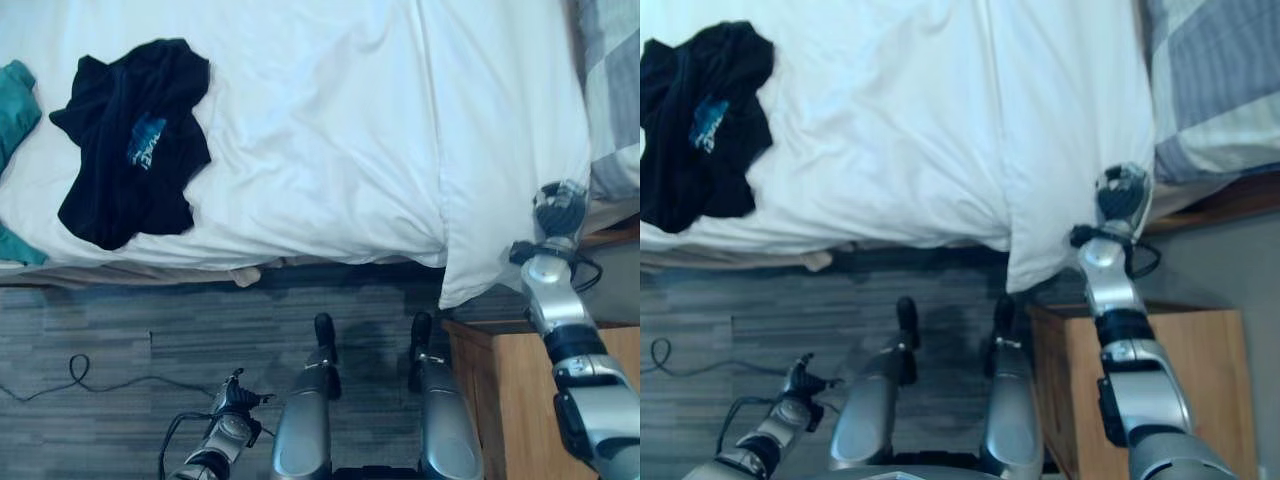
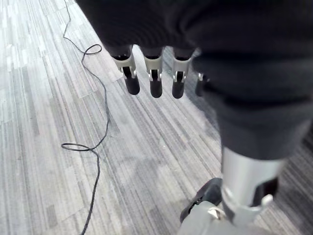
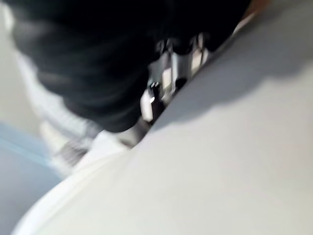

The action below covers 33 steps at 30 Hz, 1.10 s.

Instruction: Tidy up the quilt and then pick up the clothes from the bed and put them into the laundry hamper.

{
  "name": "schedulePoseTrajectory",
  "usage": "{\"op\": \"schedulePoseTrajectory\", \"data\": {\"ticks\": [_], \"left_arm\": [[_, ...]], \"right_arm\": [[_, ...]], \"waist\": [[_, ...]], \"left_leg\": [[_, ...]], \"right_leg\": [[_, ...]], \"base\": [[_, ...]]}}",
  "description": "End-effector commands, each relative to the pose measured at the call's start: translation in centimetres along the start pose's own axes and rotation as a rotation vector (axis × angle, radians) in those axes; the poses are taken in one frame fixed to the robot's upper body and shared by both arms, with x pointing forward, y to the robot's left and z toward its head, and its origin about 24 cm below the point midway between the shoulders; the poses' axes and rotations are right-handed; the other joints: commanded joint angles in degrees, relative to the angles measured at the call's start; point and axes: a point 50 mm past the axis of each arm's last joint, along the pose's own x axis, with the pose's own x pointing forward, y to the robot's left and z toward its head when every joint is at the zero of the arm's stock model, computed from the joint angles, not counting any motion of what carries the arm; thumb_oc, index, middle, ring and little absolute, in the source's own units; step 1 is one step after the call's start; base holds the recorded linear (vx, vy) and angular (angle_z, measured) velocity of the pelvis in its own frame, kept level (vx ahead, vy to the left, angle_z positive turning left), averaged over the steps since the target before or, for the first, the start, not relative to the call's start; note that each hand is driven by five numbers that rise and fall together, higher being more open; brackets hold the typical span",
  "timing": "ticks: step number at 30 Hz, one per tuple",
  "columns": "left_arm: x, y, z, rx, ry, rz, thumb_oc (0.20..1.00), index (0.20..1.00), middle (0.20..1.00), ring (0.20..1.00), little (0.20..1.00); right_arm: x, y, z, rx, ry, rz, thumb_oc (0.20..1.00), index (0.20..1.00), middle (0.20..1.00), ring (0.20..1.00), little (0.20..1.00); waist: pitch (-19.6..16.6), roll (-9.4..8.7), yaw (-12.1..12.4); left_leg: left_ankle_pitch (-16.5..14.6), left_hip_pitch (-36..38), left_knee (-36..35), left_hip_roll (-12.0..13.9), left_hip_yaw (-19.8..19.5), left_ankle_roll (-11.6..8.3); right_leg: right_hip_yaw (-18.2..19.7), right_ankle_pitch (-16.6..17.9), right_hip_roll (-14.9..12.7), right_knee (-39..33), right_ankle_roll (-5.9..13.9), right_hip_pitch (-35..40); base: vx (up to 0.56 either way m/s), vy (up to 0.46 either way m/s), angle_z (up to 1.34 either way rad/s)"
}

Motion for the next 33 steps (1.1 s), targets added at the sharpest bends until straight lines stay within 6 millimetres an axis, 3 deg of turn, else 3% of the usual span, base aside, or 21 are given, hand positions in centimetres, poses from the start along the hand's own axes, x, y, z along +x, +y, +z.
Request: {"op": "schedulePoseTrajectory", "data": {"ticks": [1,3,4,5,6,8,10,12,14,16,18,20,21,23,24,25,26,28,31,32,33], "left_arm": [[0.5,1.2,1.0,-0.066,-0.003,0.067,1.000,1.000,1.000,1.000,1.000],[0.3,1.0,0.3,-0.052,0.012,0.060,1.000,1.000,1.000,1.000,1.000],[0.3,1.0,0.3,-0.052,0.012,0.060,1.000,1.000,1.000,1.000,1.000],[0.2,1.1,-0.5,-0.038,0.029,0.055,1.000,1.000,1.000,1.000,1.000],[0.1,1.1,-0.7,-0.035,0.035,0.054,1.000,1.000,1.000,1.000,1.000],[0.3,1.5,-0.6,-0.028,0.041,0.060,1.000,1.000,1.000,1.000,1.000],[0.3,1.6,-0.7,-0.015,0.039,0.061,1.000,1.000,1.000,1.000,1.000],[0.1,1.4,-1.4,0.015,0.047,0.041,1.000,1.000,1.000,1.000,1.000],[-0.3,0.1,-1.9,0.009,0.064,0.014,1.000,1.000,1.000,1.000,1.000],[-0.6,-0.8,-2.2,0.009,0.066,-0.012,1.000,1.000,1.000,1.000,1.000],[-0.5,-1.3,-1.3,-0.023,0.039,-0.015,1.000,1.000,1.000,1.000,1.000],[-0.6,-1.7,-1.3,-0.017,0.035,-0.021,1.000,1.000,1.000,1.000,1.000],[-1.1,-2.7,-1.8,0.015,0.041,-0.043,1.000,1.000,1.000,1.000,1.000],[-1.3,-3.1,-2.2,0.029,0.046,-0.052,1.000,1.000,1.000,1.000,1.000],[-1.4,-3.3,-2.2,0.031,0.041,-0.047,1.000,1.000,1.000,1.000,1.000],[-1.4,-3.0,-2.4,0.014,0.053,-0.029,1.000,1.000,1.000,1.000,1.000],[-1.4,-2.8,-2.7,0.012,0.065,-0.023,1.000,1.000,1.000,1.000,1.000],[-1.5,-2.6,-3.4,0.017,0.091,-0.026,1.000,1.000,1.000,1.000,1.000],[-1.6,-2.7,-4.0,0.019,0.129,-0.037,1.000,1.000,1.000,1.000,1.000],[-1.6,-2.7,-4.0,0.019,0.129,-0.037,1.000,1.000,1.000,1.000,1.000],[-1.5,-1.2,-4.8,-0.001,0.143,-0.004,1.000,1.000,1.000,1.000,1.000]], "right_arm": [[-8.1,-2.3,-12.1,-0.194,0.443,0.130,0.200,0.200,0.200,0.200,0.200],[-11.9,-3.9,-15.6,-0.269,0.592,0.167,0.200,0.200,0.200,0.200,0.200],[-11.9,-3.9,-15.6,-0.269,0.592,0.167,0.200,0.200,0.200,0.200,0.200],[-15.5,-5.3,-18.1,-0.341,0.719,0.210,0.200,0.200,0.200,0.200,0.200],[-16.5,-5.9,-19.0,-0.363,0.772,0.215,0.200,0.200,0.200,0.200,0.200],[-19.7,-5.9,-20.8,-0.408,0.928,0.285,1.000,1.000,1.000,1.000,1.000],[-20.4,-5.6,-21.1,-0.416,0.947,0.319,1.000,1.000,1.000,1.000,1.000],[-22.5,-6.1,-21.9,-0.457,1.005,0.385,1.000,1.000,1.000,1.000,1.000],[-21.1,-5.0,-21.3,-0.504,0.933,0.446,1.000,1.000,1.000,1.000,1.000],[-20.6,-4.9,-21.2,-0.566,0.896,0.498,1.000,1.000,1.000,1.000,1.000],[-18.9,-4.5,-20.6,-0.584,0.838,0.501,1.000,1.000,1.000,1.000,1.000],[-18.4,-4.0,-20.2,-0.582,0.817,0.512,1.000,1.000,1.000,1.000,1.000],[-17.8,-2.8,-19.5,-0.573,0.753,0.554,1.000,1.000,1.000,1.000,1.000],[-17.8,-2.5,-19.3,-0.576,0.730,0.572,1.000,1.000,1.000,1.000,1.000],[-17.9,-2.3,-19.2,-0.575,0.714,0.582,1.000,1.000,1.000,1.000,1.000],[-18.2,-2.9,-19.5,-0.583,0.724,0.574,1.000,1.000,1.000,1.000,1.000],[-18.7,-3.6,-19.9,-0.580,0.755,0.556,1.000,1.000,1.000,1.000,1.000],[-19.8,-4.7,-20.6,-0.545,0.827,0.518,1.000,1.000,1.000,1.000,1.000],[-21.2,-4.1,-21.0,-0.490,0.909,0.529,1.000,1.000,1.000,1.000,1.000],[-21.2,-4.1,-21.0,-0.490,0.909,0.530,1.000,1.000,1.000,1.000,1.000],[-21.5,-3.3,-20.8,-0.490,0.897,0.579,1.000,1.000,1.000,1.000,1.000]], "waist": [[-3.57,-2.01,-2.69],[-5.49,-3.04,-3.46],[-5.68,-3.11,-3.49],[-7.63,-3.63,-3.96],[-8.33,-3.77,-4.14],[-9.16,-3.75,-4.03],[-9.18,-3.51,-4.07],[-9.98,-3.56,-4.05],[-10.43,-2.81,-4.03],[-10.44,-2.36,-3.88],[-10.84,-2.17,-4.42],[-11.51,-1.76,-4.63],[-12.63,-1.79,-4.35],[-13.51,-1.97,-4.14],[-13.99,-2.12,-3.92],[-15.59,-1.88,-3.97],[-16.15,-1.67,-4.35],[-17.44,-1.05,-5.04],[-17.54,-3.02,-4.15],[-17.53,-3.05,-4.13],[-16.95,-3.08,-2.95]], "left_leg": [[-9.38,0.26,5.37,2.61,-0.73,-2.19],[-8.68,2.48,1.81,1.79,-0.55,-1.70],[-8.38,2.37,1.54,1.69,-0.52,-1.66],[-7.97,5.04,-1.51,0.84,-0.54,-0.98],[-8.03,6.53,-2.66,0.48,-0.46,-0.68],[-7.50,9.20,-4.74,0.35,0.19,-0.05],[-7.35,10.18,-5.24,0.45,0.12,-0.08],[-7.66,10.25,-4.46,-0.78,-0.15,0.23],[-8.85,8.78,-1.95,-2.20,-0.47,0.13],[-10.06,7.14,4.43,-2.65,1.11,-1.11],[-9.19,5.62,8.23,1.31,7.42,-3.18],[-8.71,7.23,6.64,3.04,9.20,-3.55],[-6.51,9.15,3.17,6.68,8.27,-4.68],[-4.63,9.44,0.57,8.83,6.17,-5.41],[-2.89,9.84,-1.50,11.94,3.34,-6.20],[0.49,10.81,-4.99,16.10,0.92,-7.23],[1.62,11.53,-6.15,17.51,0.58,-7.69],[0.27,13.33,-8.58,17.38,0.36,-9.17],[-3.17,12.96,-6.80,12.96,1.98,-8.41],[-3.17,12.98,-6.80,12.93,2.02,-8.41],[-3.94,14.68,-7.92,11.98,6.69,-7.53]], "right_leg": [[0.20,-4.45,-1.74,-3.33,2.36,2.64],[-0.07,-3.07,-1.67,-6.39,2.65,4.68],[-0.06,-2.85,-1.73,-6.58,2.65,4.54],[-0.10,-2.19,-1.66,-7.47,3.16,6.25],[0.06,-1.99,-1.65,-7.39,3.47,7.15],[-0.52,-1.67,-1.86,-4.96,4.98,7.06],[0.10,-2.80,-0.86,-2.55,4.90,7.38],[2.17,-4.81,1.79,-6.53,3.76,10.42],[3.12,-4.64,2.81,-9.45,2.75,11.68],[1.27,-4.90,1.29,-13.02,2.01,14.79],[-0.96,-4.63,-0.70,-16.60,1.73,16.39],[-1.57,-3.85,-1.13,-17.42,1.91,16.58],[-2.16,-2.33,-2.86,-17.26,2.94,16.73],[-2.43,-1.95,-4.04,-16.93,3.44,16.50],[-2.64,-1.90,-5.59,-16.70,4.13,16.64],[-3.51,-1.91,-7.81,-16.39,5.28,16.26],[-4.23,-2.18,-8.44,-16.02,5.64,16.62],[-5.16,-2.00,-10.59,-14.98,7.32,17.50],[-8.05,5.77,-17.07,-10.36,8.38,16.08],[-8.01,5.76,-17.10,-10.35,8.39,16.05],[-16.55,4.61,-17.82,-5.62,6.73,14.98]], "base": [[0.02,0.099,-0.01],[0.03,0.079,-0.02],[0.07,0.105,-0.15],[0.07,0.109,-0.19],[0.10,0.141,-0.15],[0.04,0.091,-0.05],[0.02,0.009,-0.21],[0.03,-0.020,-0.05],[0.02,0.004,0.20],[-0.03,0.049,0.25],[-0.06,0.177,0.55],[0.01,0.222,0.57],[-0.01,0.316,0.36],[0.03,0.326,0.24],[0.03,0.515,0.53],[0.06,0.644,0.53],[0.12,0.711,0.52],[0.15,0.618,0.57],[0.07,0.507,0.52],[0.02,0.557,-0.16],[0.00,0.403,-0.32]]}}
